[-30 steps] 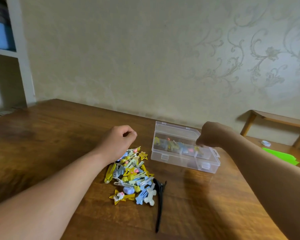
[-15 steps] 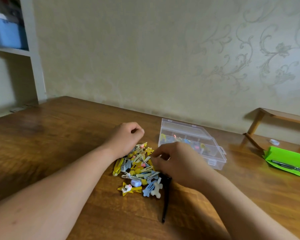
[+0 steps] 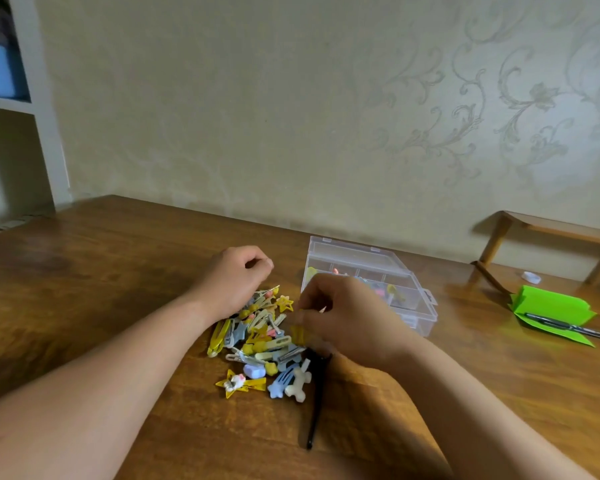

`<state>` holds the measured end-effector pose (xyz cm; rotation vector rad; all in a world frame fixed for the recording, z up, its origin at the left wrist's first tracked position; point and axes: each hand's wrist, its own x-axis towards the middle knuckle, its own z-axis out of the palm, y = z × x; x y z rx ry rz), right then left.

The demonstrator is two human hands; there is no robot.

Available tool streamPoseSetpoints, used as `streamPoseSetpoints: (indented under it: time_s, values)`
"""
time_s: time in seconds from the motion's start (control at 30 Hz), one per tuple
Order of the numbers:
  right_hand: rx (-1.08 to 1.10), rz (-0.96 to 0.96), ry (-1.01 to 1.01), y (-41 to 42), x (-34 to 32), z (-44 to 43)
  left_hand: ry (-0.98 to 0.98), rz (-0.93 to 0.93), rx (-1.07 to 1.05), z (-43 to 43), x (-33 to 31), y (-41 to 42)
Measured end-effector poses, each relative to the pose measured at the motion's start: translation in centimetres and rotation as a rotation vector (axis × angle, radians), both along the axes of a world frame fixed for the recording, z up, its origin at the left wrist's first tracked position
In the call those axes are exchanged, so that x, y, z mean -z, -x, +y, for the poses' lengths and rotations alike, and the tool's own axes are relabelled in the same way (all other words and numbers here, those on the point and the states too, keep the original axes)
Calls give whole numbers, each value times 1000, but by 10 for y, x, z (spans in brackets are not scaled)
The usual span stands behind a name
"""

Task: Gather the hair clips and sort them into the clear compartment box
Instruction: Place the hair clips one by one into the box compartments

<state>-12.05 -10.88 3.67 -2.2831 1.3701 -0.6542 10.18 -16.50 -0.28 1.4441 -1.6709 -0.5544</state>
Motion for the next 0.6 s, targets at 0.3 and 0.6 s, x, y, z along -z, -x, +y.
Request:
streamPoseSetpoints:
  time_s: [0.3, 0.6]
  values:
    - [430, -278, 280, 90, -22, -43, -3, 26, -2, 3, 0, 1]
    - [665, -135, 381, 128, 4, -77, -22, 17, -3, 3, -1, 1]
